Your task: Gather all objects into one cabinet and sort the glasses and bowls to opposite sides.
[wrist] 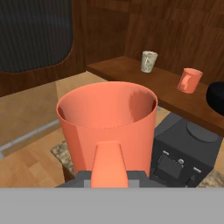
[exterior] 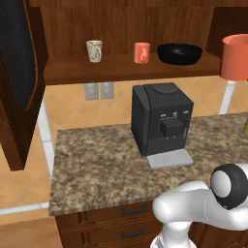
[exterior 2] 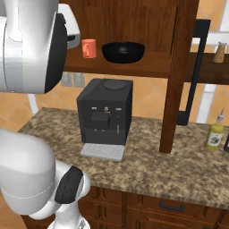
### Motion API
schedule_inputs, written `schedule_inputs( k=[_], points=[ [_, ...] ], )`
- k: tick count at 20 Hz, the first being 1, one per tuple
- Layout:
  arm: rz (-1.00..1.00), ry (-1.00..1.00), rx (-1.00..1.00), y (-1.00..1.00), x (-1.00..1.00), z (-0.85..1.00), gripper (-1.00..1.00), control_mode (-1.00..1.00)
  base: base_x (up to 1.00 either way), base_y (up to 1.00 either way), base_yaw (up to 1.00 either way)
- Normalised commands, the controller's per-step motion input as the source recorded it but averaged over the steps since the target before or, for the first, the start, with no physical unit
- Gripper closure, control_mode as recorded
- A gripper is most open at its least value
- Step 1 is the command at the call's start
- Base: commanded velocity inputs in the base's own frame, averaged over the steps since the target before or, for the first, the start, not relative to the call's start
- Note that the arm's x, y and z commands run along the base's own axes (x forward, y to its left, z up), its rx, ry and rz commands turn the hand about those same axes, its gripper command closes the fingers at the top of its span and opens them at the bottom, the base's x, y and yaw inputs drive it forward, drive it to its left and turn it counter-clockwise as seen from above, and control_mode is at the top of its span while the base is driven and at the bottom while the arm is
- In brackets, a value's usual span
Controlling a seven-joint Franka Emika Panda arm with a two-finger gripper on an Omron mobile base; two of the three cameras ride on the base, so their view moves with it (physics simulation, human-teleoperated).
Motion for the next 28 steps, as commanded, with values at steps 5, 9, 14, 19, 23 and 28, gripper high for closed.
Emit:
schedule_inputs(
  k=[5, 9, 14, 19, 23, 28],
  points=[
    [0.00, 0.05, -0.03, 0.00, 0.12, -0.01, 1.00, -1.00, 0.21, 0.00, 0.00],
    [0.01, 0.09, -0.07, 0.01, 0.19, -0.01, 1.00, -1.00, 0.00, 0.00, 0.00],
    [-0.06, -0.28, 0.27, 0.90, 0.11, -0.45, 1.00, -1.00, 0.00, 0.00, 0.00],
    [-0.01, -0.43, 0.46, 1.00, 0.65, -0.79, 1.00, -1.00, 0.00, 0.00, 0.00],
    [-0.02, -0.37, 0.54, 0.96, 1.00, -0.40, 1.00, -1.00, 0.00, 0.00, 0.00],
    [0.00, -0.08, 0.33, 0.47, 1.00, -0.11, 1.00, -1.00, 0.00, 0.00, 0.00]
  ],
)
